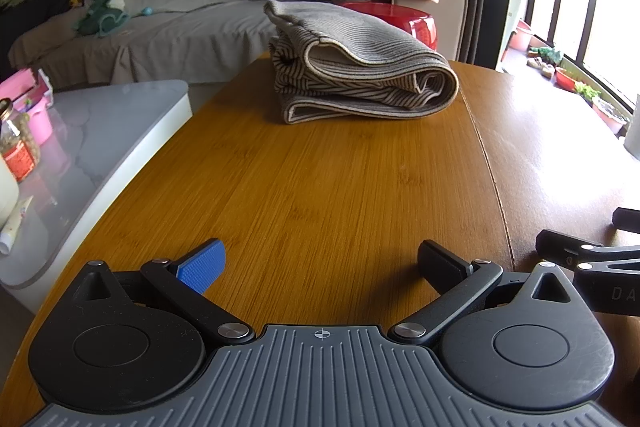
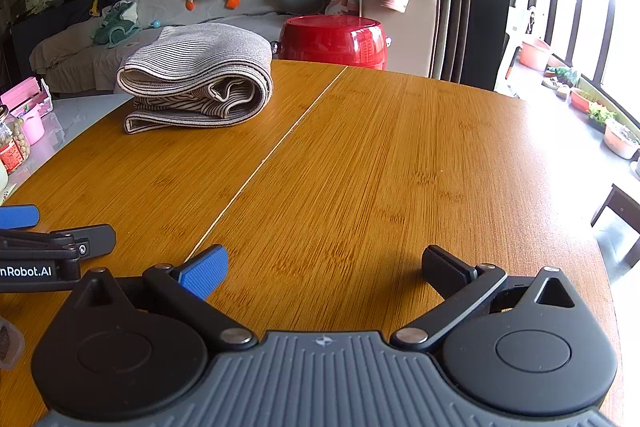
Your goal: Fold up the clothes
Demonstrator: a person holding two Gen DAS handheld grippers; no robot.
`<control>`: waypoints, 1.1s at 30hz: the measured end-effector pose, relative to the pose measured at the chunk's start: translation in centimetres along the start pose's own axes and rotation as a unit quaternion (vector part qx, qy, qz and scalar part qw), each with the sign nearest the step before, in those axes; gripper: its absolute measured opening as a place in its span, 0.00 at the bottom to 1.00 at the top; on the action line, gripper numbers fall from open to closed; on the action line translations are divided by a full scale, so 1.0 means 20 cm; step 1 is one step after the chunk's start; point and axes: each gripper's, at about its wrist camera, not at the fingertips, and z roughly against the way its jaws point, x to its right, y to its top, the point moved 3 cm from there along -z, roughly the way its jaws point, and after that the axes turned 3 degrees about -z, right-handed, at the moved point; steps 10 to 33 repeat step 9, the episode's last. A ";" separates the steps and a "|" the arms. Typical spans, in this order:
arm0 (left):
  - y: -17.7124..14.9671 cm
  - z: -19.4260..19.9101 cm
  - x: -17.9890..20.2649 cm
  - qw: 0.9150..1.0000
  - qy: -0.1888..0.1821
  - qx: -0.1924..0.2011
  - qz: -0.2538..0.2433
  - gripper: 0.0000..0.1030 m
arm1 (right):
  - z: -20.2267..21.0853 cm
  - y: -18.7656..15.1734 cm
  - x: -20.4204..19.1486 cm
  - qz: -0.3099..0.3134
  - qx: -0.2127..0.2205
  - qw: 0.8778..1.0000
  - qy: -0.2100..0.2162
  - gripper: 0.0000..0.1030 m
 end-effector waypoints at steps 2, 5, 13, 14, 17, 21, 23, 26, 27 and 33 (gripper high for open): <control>0.00 0.00 0.00 1.000 -0.001 0.000 0.000 1.00 | 0.00 0.00 0.00 0.000 0.000 1.000 0.000 1.00; 0.00 0.01 -0.02 1.000 -0.012 0.004 0.006 1.00 | 0.00 0.00 0.01 -0.004 0.000 1.000 -0.008 1.00; 0.00 0.03 -0.08 0.998 -0.052 0.018 0.038 1.00 | 0.00 -0.01 0.01 -0.007 0.000 1.000 -0.014 1.00; 0.00 0.03 -0.08 0.998 -0.052 0.018 0.038 1.00 | 0.00 -0.01 0.01 -0.007 0.000 1.000 -0.014 1.00; 0.00 0.03 -0.08 0.998 -0.052 0.018 0.038 1.00 | 0.00 -0.01 0.01 -0.007 0.000 1.000 -0.014 1.00; 0.00 0.03 -0.08 0.998 -0.052 0.018 0.038 1.00 | 0.00 -0.01 0.01 -0.007 0.000 1.000 -0.014 1.00; 0.00 0.03 -0.08 0.998 -0.052 0.018 0.038 1.00 | 0.00 -0.01 0.01 -0.007 0.000 1.000 -0.014 1.00; 0.00 0.03 -0.08 0.998 -0.052 0.018 0.038 1.00 | 0.00 -0.01 0.01 -0.007 0.000 1.000 -0.014 1.00; 0.00 0.03 -0.08 0.998 -0.052 0.018 0.038 1.00 | 0.00 -0.01 0.01 -0.007 0.000 1.000 -0.014 1.00; 0.00 0.03 -0.08 0.998 -0.052 0.018 0.038 1.00 | 0.00 -0.01 0.01 -0.007 0.000 1.000 -0.014 1.00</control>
